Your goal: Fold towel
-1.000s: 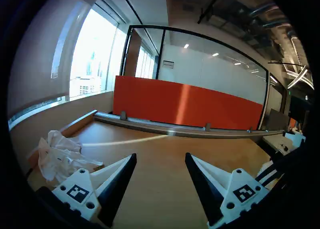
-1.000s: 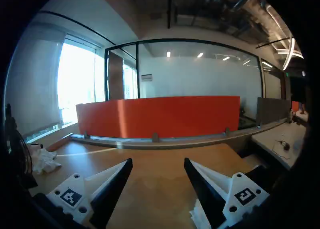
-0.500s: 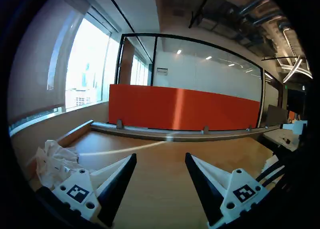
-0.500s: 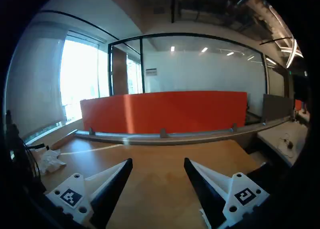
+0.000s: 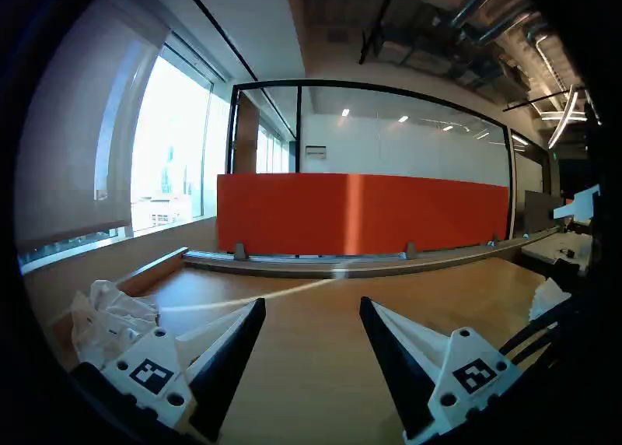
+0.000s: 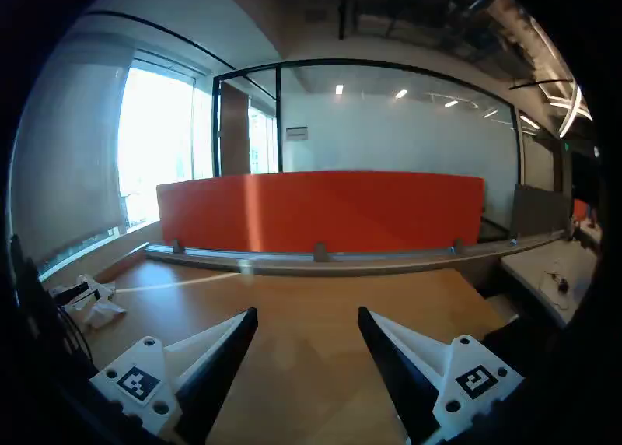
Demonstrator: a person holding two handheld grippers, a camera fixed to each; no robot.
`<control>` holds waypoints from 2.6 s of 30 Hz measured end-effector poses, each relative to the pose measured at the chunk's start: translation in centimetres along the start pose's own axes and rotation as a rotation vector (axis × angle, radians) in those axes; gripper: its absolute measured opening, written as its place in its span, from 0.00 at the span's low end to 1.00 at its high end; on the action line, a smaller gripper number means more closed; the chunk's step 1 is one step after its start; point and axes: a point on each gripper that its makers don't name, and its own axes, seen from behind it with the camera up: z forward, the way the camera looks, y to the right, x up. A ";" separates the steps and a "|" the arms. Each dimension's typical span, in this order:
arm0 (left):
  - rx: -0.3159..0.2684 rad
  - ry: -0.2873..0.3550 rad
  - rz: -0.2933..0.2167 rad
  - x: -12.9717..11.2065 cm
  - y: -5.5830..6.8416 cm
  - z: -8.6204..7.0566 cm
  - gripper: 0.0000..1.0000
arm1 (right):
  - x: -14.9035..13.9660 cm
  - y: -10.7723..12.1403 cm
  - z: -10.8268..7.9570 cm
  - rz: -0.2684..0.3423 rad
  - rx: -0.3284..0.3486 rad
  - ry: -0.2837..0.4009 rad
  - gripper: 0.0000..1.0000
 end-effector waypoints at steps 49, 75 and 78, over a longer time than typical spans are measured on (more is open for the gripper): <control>0.061 0.061 0.014 -8.4 -4.9 0.9 0.89 | -5.2 0.0 2.8 0.006 -0.046 0.010 1.00; 0.060 0.058 0.015 -8.7 -4.7 1.2 0.90 | -5.7 3.5 3.1 0.016 -0.071 0.078 1.00; 0.060 0.058 0.016 -8.8 -4.7 1.2 0.90 | -6.6 4.2 3.2 0.018 -0.074 0.088 1.00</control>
